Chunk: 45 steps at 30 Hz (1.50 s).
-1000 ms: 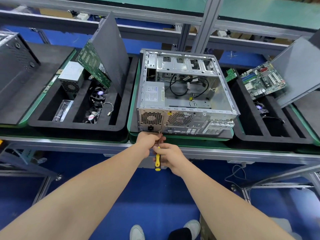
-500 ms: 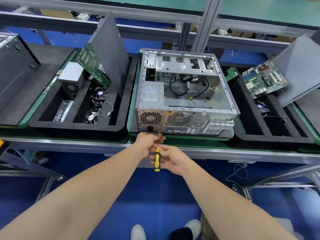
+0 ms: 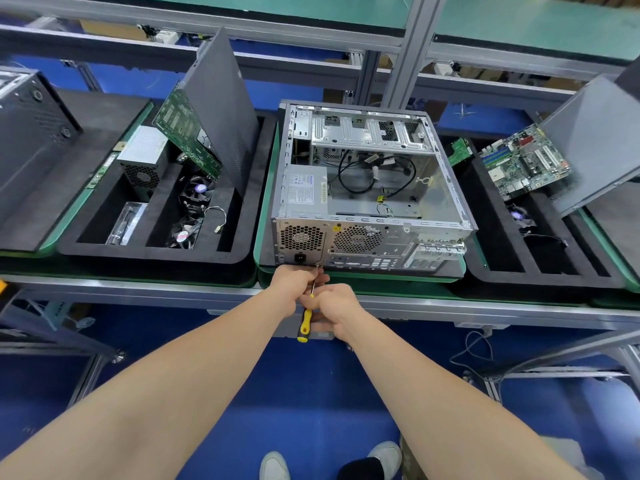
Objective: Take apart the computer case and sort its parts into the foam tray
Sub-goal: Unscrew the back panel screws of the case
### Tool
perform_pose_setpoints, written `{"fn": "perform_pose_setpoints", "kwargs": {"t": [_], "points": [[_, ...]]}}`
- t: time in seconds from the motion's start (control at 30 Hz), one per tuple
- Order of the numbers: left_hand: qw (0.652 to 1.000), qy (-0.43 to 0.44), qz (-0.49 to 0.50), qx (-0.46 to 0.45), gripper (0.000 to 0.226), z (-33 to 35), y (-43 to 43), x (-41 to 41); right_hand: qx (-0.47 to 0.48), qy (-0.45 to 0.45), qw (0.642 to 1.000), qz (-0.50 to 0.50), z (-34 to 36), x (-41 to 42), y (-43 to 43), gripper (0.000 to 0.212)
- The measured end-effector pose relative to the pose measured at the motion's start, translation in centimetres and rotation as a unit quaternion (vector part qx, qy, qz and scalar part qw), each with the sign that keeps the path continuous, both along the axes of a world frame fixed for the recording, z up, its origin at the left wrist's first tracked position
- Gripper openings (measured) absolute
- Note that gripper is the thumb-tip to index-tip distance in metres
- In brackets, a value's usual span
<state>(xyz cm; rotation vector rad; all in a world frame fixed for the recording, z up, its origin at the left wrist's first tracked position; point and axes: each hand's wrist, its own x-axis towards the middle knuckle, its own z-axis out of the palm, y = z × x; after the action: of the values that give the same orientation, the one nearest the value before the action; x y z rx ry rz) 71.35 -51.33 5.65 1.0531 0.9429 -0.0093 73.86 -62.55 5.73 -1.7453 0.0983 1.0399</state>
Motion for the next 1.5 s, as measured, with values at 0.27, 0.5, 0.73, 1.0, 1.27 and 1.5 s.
{"fn": "perform_pose_setpoints", "kwargs": {"t": [0.27,0.5,0.73,1.0,1.27,1.5], "points": [[1.000,0.018,0.001,0.007,0.017,0.4,-0.2,0.0,-0.019,-0.039,0.999,0.003,-0.4,-0.2,-0.1,0.012],[1.000,0.018,-0.003,0.016,0.015,-0.2,-0.2,0.3,0.067,0.025,0.997,0.003,-0.4,0.1,-1.4,0.020],[0.999,0.015,-0.037,-0.020,0.015,-0.2,0.1,-0.1,0.221,0.226,0.949,-0.009,-0.4,0.7,-3.0,0.031],[0.999,0.004,-0.054,0.000,0.018,0.1,0.0,0.0,0.177,0.184,0.967,0.012,-0.1,1.3,-3.0,0.031],[0.999,0.000,-0.043,-0.014,0.021,-0.3,0.2,0.2,0.072,0.068,0.995,0.031,-0.1,1.4,-2.1,0.013],[1.000,0.018,-0.019,-0.005,0.016,-0.5,0.0,0.4,-0.094,-0.116,0.986,0.079,0.1,1.0,-0.3,0.016]]}}
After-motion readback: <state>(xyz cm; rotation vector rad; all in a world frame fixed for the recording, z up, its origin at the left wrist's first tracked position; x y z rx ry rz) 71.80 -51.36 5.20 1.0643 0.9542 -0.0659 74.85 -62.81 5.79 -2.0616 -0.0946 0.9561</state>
